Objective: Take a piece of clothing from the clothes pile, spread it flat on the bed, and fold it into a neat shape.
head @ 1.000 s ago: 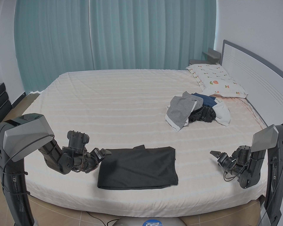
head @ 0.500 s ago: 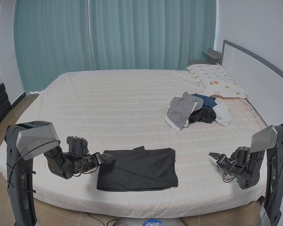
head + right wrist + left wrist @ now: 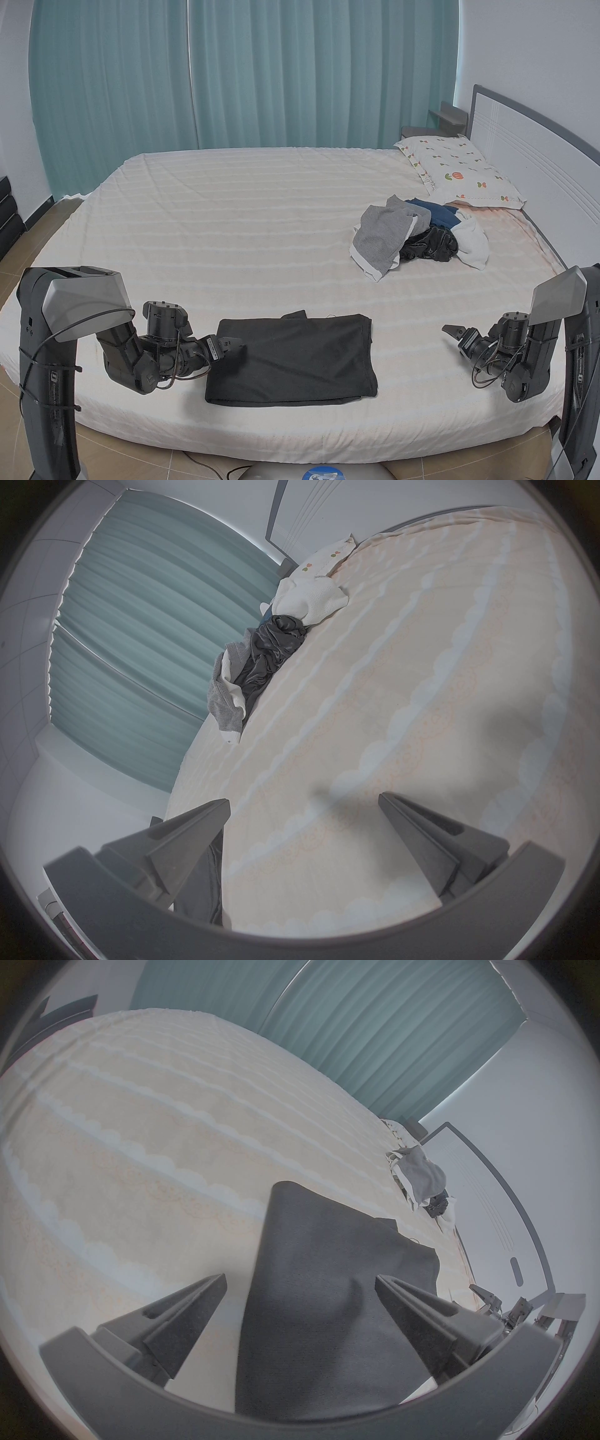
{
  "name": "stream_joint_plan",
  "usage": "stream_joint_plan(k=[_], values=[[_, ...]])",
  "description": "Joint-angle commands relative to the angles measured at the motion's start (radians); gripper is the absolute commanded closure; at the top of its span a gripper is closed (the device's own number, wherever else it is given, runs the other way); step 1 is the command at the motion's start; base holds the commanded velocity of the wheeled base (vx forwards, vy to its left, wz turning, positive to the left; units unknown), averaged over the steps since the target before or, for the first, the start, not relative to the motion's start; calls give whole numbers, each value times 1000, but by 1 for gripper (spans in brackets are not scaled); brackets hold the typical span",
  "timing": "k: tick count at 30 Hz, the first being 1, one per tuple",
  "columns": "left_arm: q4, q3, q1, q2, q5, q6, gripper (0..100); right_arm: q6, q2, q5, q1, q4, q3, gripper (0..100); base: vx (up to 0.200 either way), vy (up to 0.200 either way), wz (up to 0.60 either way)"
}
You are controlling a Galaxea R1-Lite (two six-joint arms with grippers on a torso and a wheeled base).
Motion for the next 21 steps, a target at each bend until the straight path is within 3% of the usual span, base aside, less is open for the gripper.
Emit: stream_joint_plan(k=[1,5,6,21], values=[[-8,3,-2,2,1,-1,0,0,3,1,0,-1,0,0,0,0,0],[-8,3,-4,2,3,-1,0,0,3,-1,0,-1,0,0,0,0,0],[-8,3,-4,2,3,-1,100,0,3,1,0,-1,0,0,0,0,0],[-8,12,2,-7,0,-14,100,-1,3,1,0,-1,2,0,0,0,0]])
